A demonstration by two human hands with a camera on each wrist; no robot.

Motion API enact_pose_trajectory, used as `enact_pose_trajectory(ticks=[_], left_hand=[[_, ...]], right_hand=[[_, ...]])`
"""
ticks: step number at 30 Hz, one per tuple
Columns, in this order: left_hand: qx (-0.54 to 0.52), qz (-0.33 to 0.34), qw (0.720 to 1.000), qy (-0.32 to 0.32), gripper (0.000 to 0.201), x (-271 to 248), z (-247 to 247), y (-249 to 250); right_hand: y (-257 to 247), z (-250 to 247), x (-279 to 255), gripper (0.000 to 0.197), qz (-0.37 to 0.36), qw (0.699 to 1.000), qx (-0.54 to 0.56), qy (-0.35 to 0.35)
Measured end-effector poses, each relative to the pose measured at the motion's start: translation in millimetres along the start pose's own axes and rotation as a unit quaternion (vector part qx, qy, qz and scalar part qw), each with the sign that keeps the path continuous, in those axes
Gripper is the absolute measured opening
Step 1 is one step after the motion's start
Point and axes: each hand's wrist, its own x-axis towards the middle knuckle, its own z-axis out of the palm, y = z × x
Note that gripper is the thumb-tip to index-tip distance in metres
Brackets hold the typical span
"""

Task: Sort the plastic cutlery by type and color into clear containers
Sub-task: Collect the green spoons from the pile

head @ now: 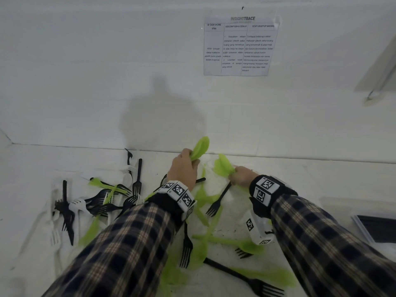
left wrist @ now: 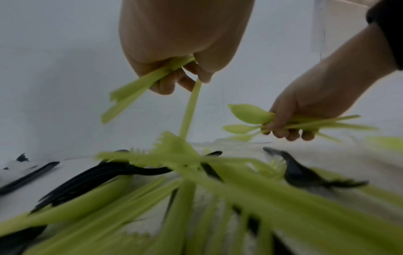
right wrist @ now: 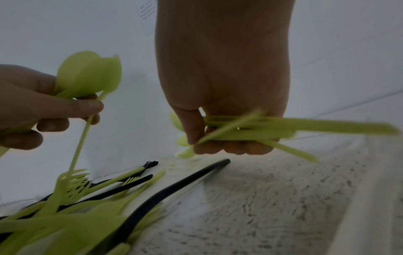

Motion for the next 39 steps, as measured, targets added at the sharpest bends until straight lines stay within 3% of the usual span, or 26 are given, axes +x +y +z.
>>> enact_pose_trajectory(ticks=[2, 6, 9, 13, 16, 20, 25, 30, 35, 37, 39], left_hand=[[-0.028, -0.019, 0.999, 0.009, 0.034, 1.2, -1.5, 0.5], [-0.077, -0.038, 0.995, 0.040, 0.030, 6.8, -5.9, 1.7], [-0.153, -0.094, 0.982, 0.062, 0.032, 6.2, -12.3, 9.1], [-0.390, -0.213, 0.896, -0.020, 0.024, -9.2, -15.1, 15.4], [-0.402, -0.241, 0.880, -0.080, 0.024, -21.2, -16.4, 14.6], [-0.463, -0.268, 0.823, -0.193, 0.027, -47.4, -27.6, 19.2], [-0.474, -0.252, 0.806, -0.250, 0.028, -81.5, -37.2, 9.1], [-0.464, -0.227, 0.824, -0.232, 0.027, -100.1, -39.9, -1.6], [-0.398, -0.191, 0.891, -0.105, 0.025, -120.0, -39.8, -7.5], [-0.304, -0.152, 0.938, -0.064, 0.023, -124.2, -42.6, -11.9], [-0.243, -0.125, 0.960, -0.053, 0.025, -125.8, -44.8, -17.2]], right_hand=[[0.2, 2.2, -3.4, 0.026, -0.001, 0.999, 0.035, 0.005], [-1.5, 5.4, -11.4, 0.012, 0.014, 0.990, 0.134, 0.034], [-6.1, 4.1, -16.0, 0.016, 0.001, 0.986, 0.151, 0.065], [-14.9, 5.0, -30.9, 0.030, -0.053, 0.976, 0.164, 0.135], [-24.0, 13.4, -42.8, 0.027, -0.090, 0.966, 0.208, 0.127], [-38.5, 29.9, -61.4, 0.025, -0.131, 0.933, 0.329, 0.060], [-44.8, 47.5, -81.1, 0.019, -0.171, 0.918, 0.358, -0.008], [-43.2, 62.3, -94.2, 0.008, -0.179, 0.920, 0.348, 0.022], [-48.5, 74.3, -106.8, 0.008, -0.178, 0.926, 0.303, 0.139], [-50.4, 77.7, -109.8, 0.015, -0.181, 0.930, 0.264, 0.179], [-52.7, 81.7, -113.9, 0.014, -0.193, 0.938, 0.212, 0.194]])
